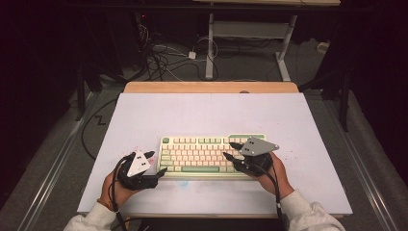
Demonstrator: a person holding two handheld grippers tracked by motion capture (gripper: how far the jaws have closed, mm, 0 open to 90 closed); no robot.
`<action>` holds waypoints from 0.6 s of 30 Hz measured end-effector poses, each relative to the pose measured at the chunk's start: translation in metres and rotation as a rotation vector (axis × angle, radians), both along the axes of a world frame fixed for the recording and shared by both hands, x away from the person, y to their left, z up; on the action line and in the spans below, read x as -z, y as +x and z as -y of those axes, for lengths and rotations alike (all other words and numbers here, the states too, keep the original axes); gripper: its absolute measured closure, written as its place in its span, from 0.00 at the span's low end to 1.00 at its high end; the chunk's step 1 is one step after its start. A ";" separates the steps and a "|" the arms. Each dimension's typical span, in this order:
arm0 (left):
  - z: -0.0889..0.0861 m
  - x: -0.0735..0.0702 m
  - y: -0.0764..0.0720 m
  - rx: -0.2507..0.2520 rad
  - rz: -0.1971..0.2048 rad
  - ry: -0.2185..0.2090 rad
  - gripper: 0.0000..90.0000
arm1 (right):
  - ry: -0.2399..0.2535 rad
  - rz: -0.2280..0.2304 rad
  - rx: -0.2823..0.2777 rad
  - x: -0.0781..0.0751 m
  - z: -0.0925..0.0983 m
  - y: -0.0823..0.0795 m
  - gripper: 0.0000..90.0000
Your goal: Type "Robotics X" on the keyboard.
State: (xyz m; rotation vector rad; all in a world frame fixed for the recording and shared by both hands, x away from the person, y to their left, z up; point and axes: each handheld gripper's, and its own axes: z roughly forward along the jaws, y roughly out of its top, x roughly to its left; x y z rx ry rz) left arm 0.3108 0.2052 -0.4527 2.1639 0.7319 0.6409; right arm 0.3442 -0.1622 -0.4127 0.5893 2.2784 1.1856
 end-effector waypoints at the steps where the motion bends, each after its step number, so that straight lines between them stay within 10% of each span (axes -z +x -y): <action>1: 0.000 0.000 0.000 0.001 0.000 -0.003 0.24 | 0.002 0.008 0.002 0.000 0.001 -0.002 0.55; 18: 0.015 -0.006 0.004 0.043 -0.030 -0.050 0.19 | 0.039 0.077 0.054 0.002 0.033 -0.022 0.22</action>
